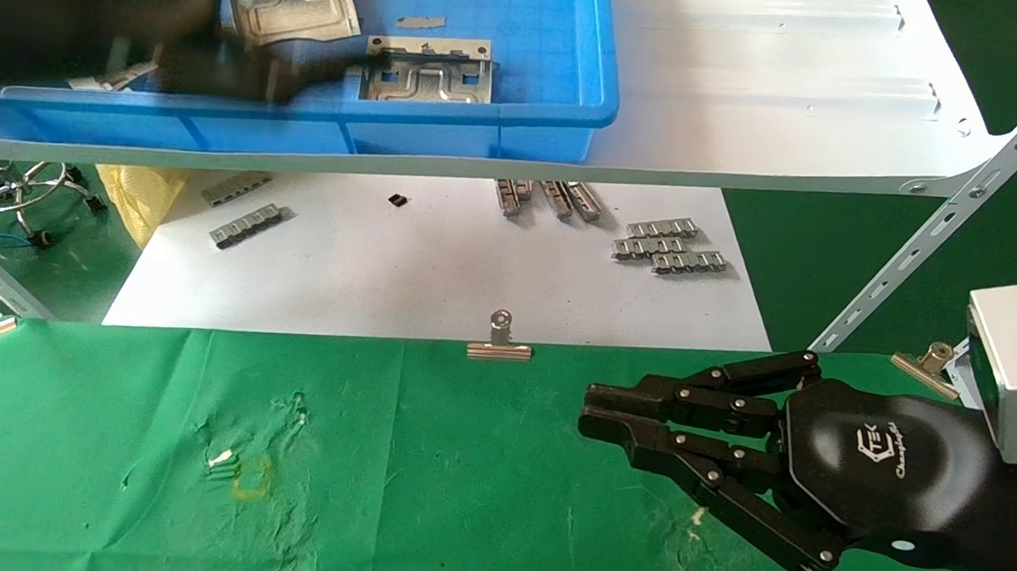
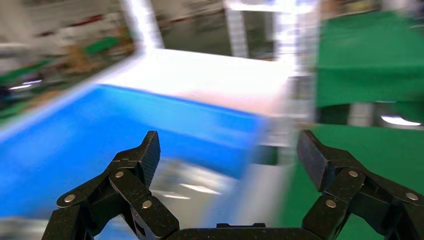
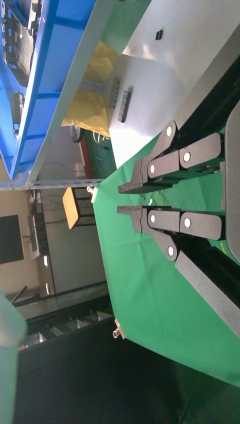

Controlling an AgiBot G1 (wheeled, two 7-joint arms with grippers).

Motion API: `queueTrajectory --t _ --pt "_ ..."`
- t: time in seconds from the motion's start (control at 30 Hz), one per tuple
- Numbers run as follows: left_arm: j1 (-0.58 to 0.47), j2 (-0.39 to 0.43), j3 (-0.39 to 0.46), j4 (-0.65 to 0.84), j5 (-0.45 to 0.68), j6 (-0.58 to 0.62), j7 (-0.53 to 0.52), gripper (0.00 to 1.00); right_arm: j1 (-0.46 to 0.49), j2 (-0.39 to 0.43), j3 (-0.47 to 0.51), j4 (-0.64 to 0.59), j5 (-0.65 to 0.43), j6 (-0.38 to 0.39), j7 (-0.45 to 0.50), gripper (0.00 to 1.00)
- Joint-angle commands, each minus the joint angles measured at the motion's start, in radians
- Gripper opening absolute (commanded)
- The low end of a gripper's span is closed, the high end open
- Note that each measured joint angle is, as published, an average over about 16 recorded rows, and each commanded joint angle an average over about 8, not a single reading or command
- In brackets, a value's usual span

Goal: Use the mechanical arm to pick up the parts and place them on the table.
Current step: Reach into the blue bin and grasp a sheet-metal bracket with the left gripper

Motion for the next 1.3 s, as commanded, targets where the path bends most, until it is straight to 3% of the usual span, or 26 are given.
queueTrajectory --t 0.03,0.33,0.37,0.57,0.63,1.3 --pt "-0.111 0.056 0.032 0.123 0.082 -0.035 0.02 1.0 0.0 0.0 0.0 0.0 0.0 0.0 0.0 0.0" --pt "-0.31 0.242 0.119 0.516 0.29 -0.317 0.107 0.99 0.0 0.0 0.0 0.0 0.0 0.0 0.0 0.0" --pt "-0.323 0.255 0.127 0.545 0.304 -0.334 0.112 0.93 0.0 0.0 0.0 0.0 0.0 0.0 0.0 0.0" --pt "-0.383 0.303 0.167 0.671 0.368 -0.385 0.132 0.18 0.0 0.0 0.0 0.0 0.0 0.0 0.0 0.0" --pt "-0.395 0.313 0.178 0.701 0.384 -0.393 0.133 0.0 0.0 0.0 0.0 0.0 0.0 0.0 0.0 0.0" --pt "-0.406 0.347 0.201 0.796 0.42 -0.499 0.133 0.0 0.0 0.0 0.0 0.0 0.0 0.0 0.0 0.0"
